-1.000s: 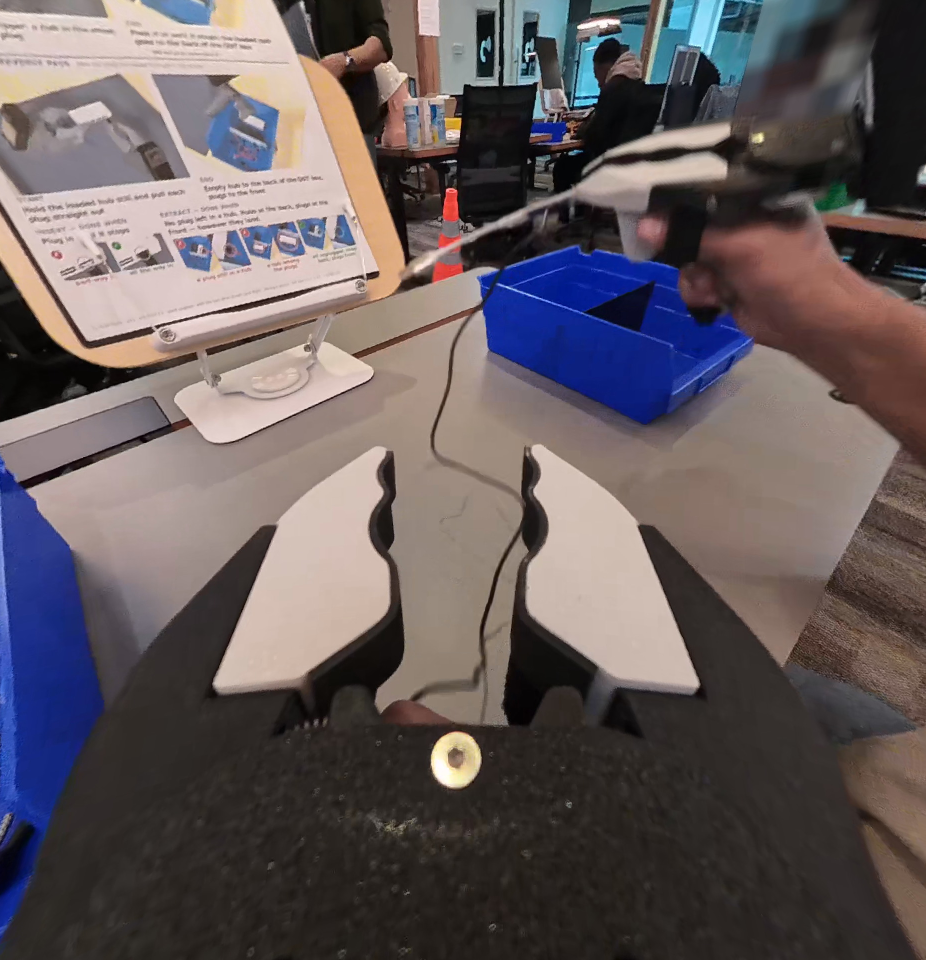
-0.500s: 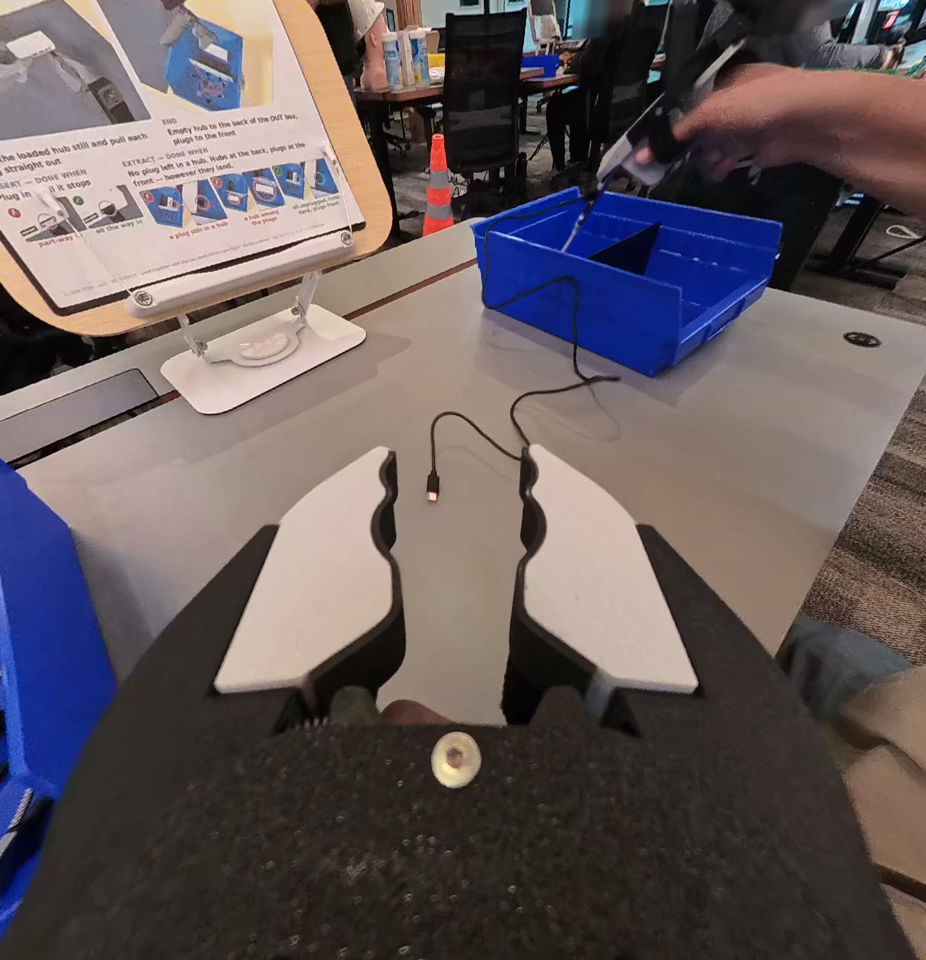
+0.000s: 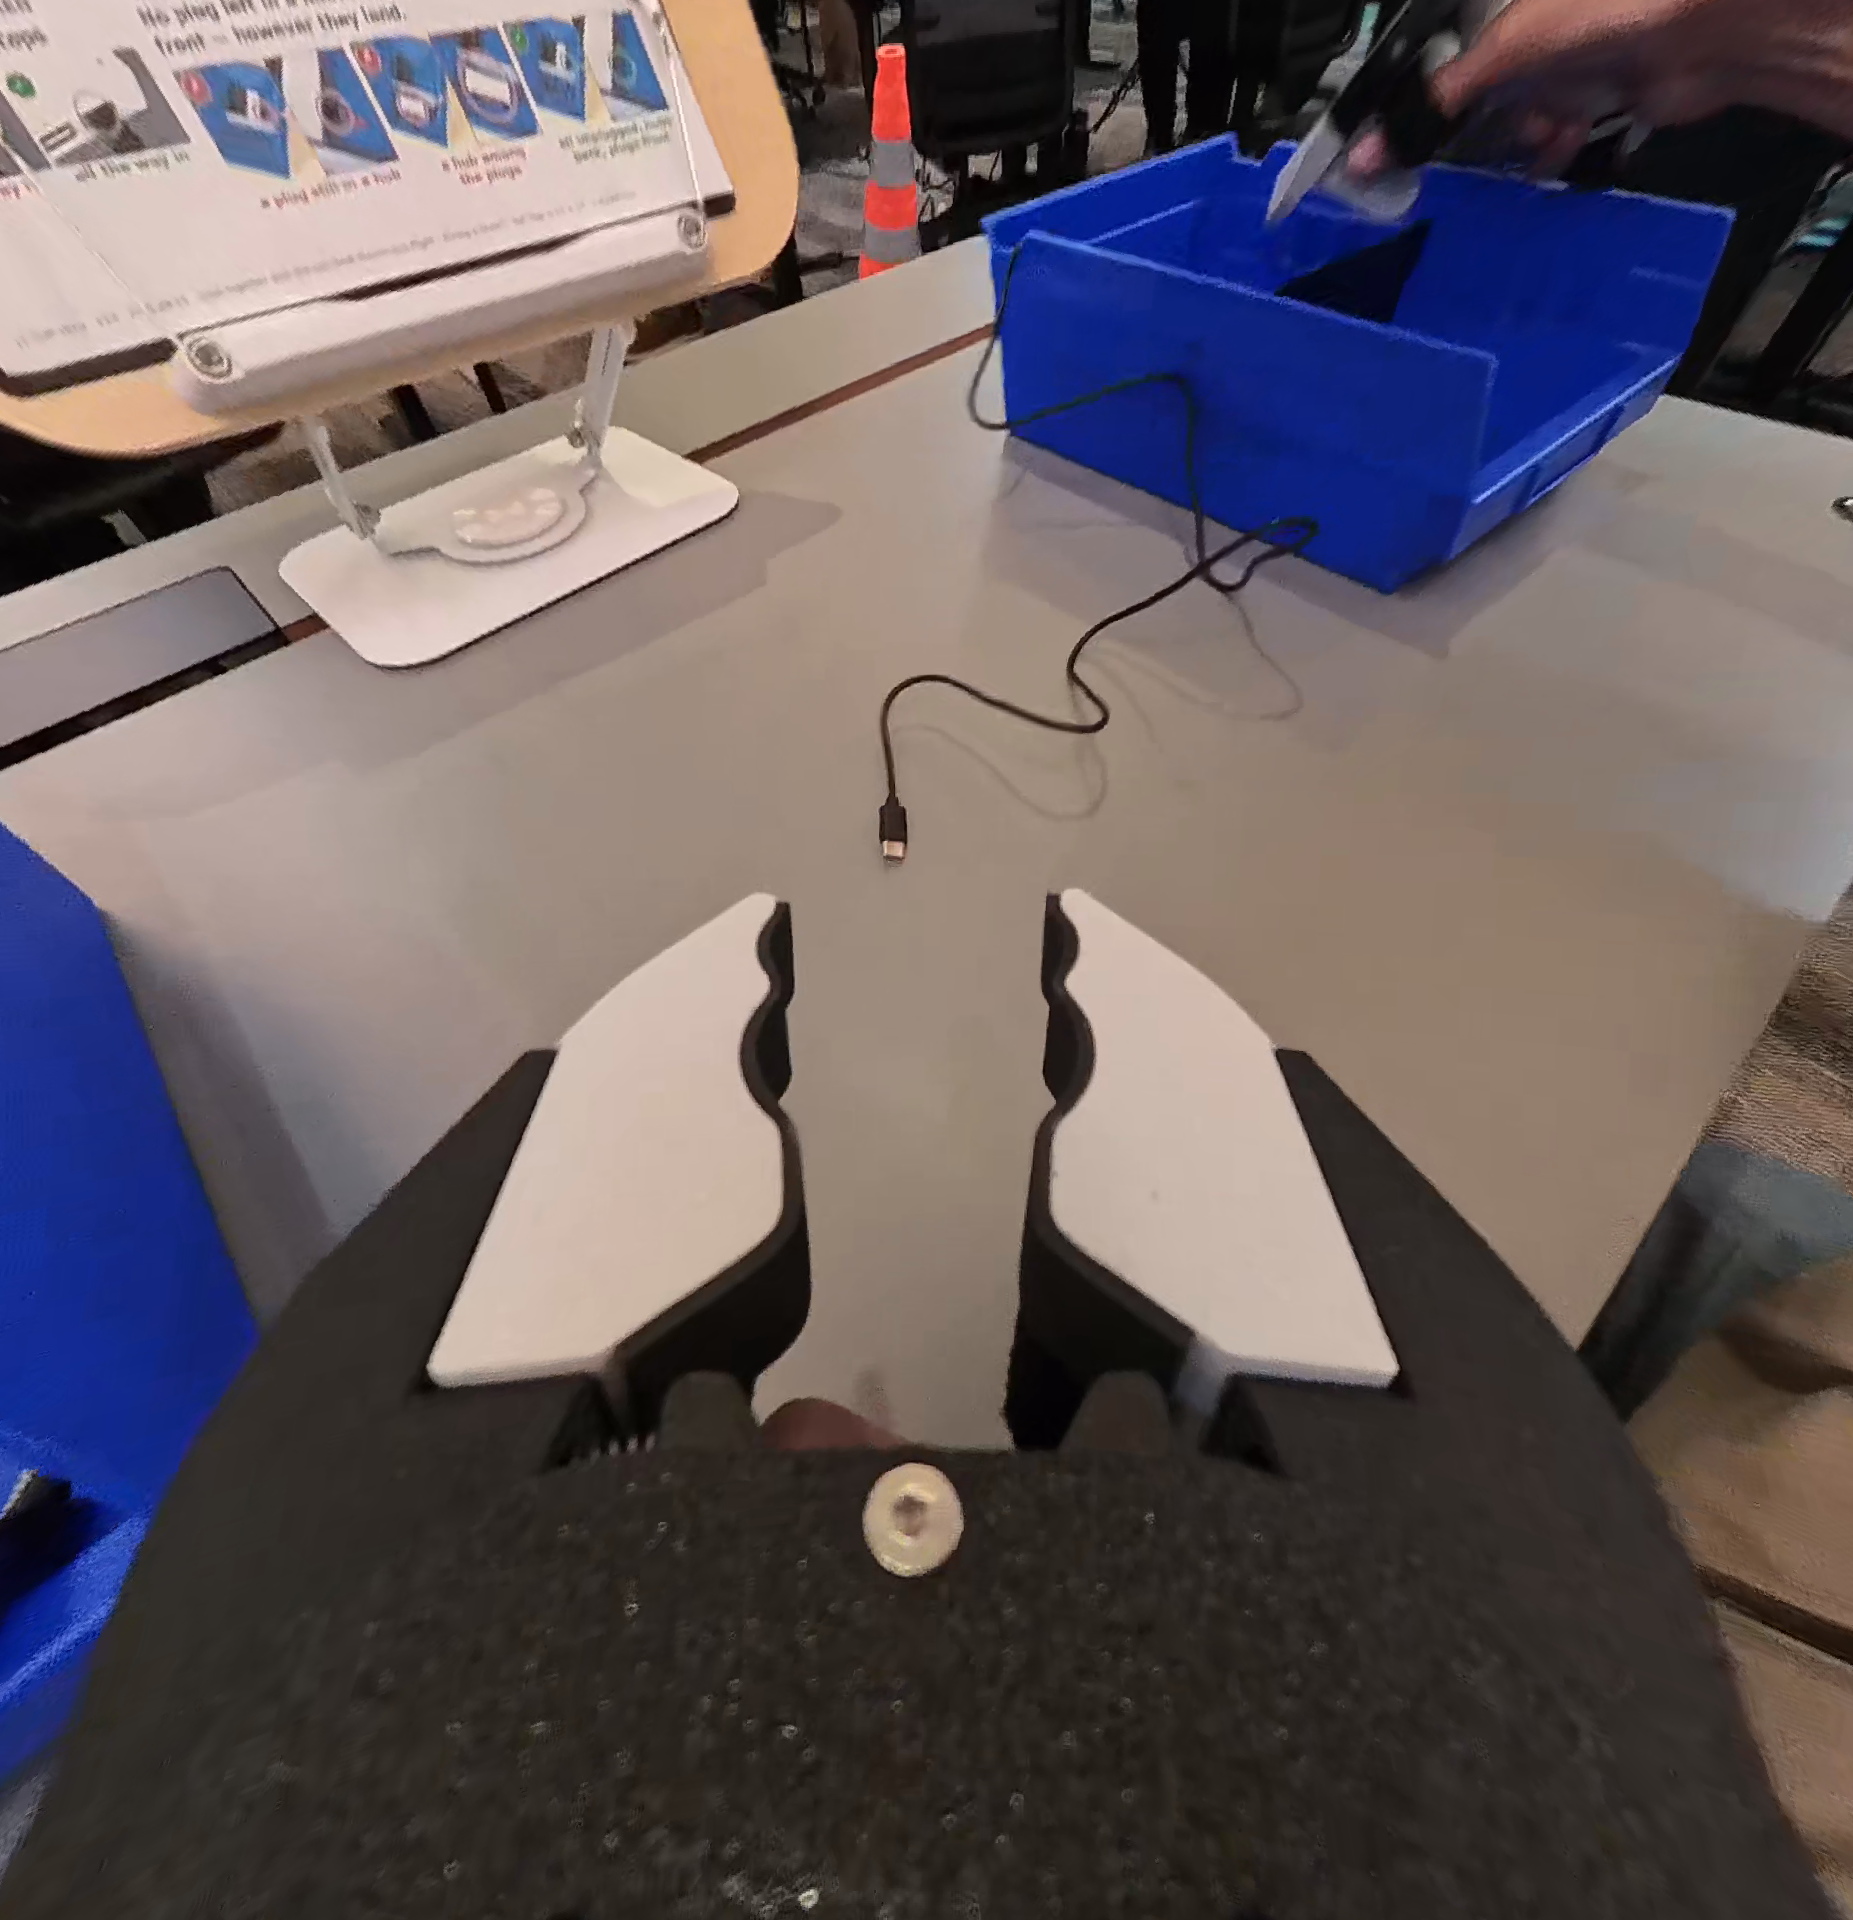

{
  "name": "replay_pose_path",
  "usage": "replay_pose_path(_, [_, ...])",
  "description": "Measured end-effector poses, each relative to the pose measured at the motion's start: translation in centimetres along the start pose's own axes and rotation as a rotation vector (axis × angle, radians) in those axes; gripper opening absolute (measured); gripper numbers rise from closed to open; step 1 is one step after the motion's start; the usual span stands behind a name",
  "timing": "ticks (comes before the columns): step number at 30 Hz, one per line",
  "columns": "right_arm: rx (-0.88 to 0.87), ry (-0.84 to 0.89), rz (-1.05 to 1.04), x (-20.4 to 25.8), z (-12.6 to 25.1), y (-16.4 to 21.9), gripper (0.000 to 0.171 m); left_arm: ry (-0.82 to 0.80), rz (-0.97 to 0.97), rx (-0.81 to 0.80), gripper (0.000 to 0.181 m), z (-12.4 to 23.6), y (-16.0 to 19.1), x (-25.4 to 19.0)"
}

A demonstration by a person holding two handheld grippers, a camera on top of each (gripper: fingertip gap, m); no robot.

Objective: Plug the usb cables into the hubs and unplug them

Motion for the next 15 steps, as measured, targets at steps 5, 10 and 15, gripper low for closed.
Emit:
replay_pose_path(5, [-0.374,-0.047,0.106,5.5,6.8,-4.6,0.045,-0.118,0.048,-0.024,0.045,-0.1,1.8,2.3])
replay_pose_path(10, [-0.564,-0.325,0.321,22.1,12.6,-2.9,0.044,-0.173,0.120,-0.027,0.045,-0.5,3.7,4.2])
replay_pose_path(15, [-0.326,-0.264,0.512,28.0,9.0,4.7,0.042,-0.142,0.115,-0.014,0.044,-0.7,4.4,3.8])
Point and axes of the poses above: each gripper's, where its closed fingertips meet, z back along the fingers, y out of its underside, x = y × z across the jaws, the point moved 4 cm from there along z, back along the fingers, and after that the axes turned 15 degrees about -x, right-handed, at the moved point
